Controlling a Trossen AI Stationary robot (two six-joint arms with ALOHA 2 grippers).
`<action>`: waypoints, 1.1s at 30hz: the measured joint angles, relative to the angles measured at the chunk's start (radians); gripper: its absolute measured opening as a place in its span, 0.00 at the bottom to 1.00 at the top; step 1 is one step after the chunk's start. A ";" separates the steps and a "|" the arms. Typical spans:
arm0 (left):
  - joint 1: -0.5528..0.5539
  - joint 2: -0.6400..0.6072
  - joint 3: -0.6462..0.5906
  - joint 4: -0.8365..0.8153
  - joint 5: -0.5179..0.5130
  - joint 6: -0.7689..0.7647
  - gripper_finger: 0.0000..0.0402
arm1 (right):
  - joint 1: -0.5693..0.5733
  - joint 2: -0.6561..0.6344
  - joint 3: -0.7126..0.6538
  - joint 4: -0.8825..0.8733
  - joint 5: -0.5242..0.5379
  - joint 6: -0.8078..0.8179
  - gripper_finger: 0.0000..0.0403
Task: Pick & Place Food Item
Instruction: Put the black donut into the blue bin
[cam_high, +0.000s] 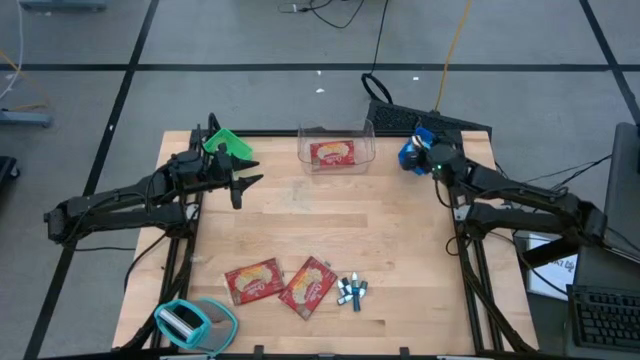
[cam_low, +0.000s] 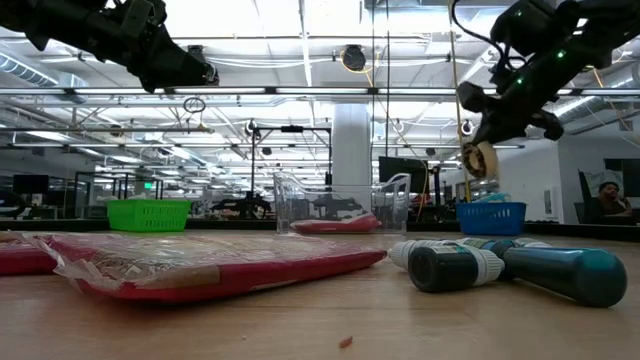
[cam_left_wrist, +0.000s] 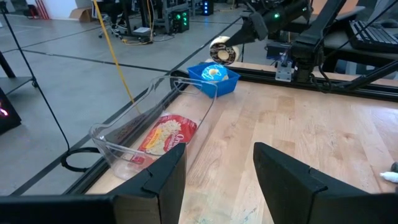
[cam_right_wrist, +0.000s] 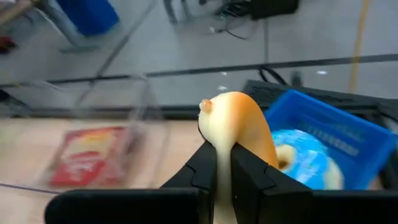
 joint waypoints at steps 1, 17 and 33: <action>0.000 0.000 0.000 0.000 0.000 0.000 0.46 | 0.006 0.002 0.000 0.000 0.016 0.003 0.05; 0.000 0.000 0.000 0.000 0.000 0.000 0.46 | 0.013 -0.021 -0.471 0.900 0.124 -0.015 0.05; 0.000 0.000 0.000 0.000 0.000 0.000 0.46 | 0.014 0.017 -0.478 1.015 0.071 0.006 0.05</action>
